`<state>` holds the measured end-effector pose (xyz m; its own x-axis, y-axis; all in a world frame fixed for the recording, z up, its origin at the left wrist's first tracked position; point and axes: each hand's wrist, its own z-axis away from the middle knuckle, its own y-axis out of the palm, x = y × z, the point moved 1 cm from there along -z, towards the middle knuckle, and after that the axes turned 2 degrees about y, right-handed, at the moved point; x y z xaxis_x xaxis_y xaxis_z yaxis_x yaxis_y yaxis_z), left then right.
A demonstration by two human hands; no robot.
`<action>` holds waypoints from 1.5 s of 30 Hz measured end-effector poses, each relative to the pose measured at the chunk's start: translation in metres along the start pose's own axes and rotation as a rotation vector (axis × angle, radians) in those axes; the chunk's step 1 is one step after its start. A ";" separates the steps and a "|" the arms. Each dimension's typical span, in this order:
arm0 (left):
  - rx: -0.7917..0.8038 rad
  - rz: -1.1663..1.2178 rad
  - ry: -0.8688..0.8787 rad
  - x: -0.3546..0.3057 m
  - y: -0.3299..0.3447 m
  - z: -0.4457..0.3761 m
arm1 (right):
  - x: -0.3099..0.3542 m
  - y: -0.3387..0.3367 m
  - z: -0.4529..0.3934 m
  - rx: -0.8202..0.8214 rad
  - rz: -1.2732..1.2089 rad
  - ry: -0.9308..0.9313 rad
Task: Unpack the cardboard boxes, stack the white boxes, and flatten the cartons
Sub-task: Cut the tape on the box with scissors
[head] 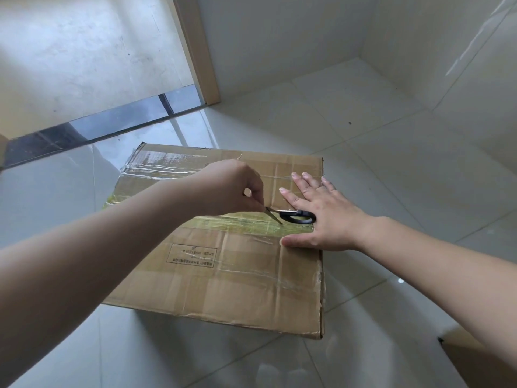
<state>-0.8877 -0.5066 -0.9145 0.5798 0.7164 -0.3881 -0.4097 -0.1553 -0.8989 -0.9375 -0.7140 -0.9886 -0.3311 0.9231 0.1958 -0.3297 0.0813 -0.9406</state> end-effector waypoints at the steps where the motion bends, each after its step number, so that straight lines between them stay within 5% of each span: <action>1: -0.009 -0.007 -0.005 -0.001 0.000 0.000 | 0.001 0.001 0.000 -0.008 -0.005 0.004; 17: -0.050 -0.051 -0.177 0.034 -0.002 0.028 | 0.003 0.000 0.001 0.014 0.107 0.021; 23: -0.038 -0.044 -0.125 0.042 -0.005 0.027 | 0.015 0.003 -0.001 -0.017 0.214 0.044; 33: -0.063 -0.025 -0.099 0.050 0.000 0.029 | 0.060 0.018 -0.018 -0.175 -0.006 0.225; 45: -0.041 -0.119 -0.100 0.080 -0.006 0.048 | 0.056 0.022 -0.017 -0.138 0.092 0.238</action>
<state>-0.8732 -0.4156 -0.9303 0.5484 0.7953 -0.2582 -0.3125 -0.0915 -0.9455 -0.9483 -0.6538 -1.0034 -0.1322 0.9898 0.0526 -0.1793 0.0283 -0.9834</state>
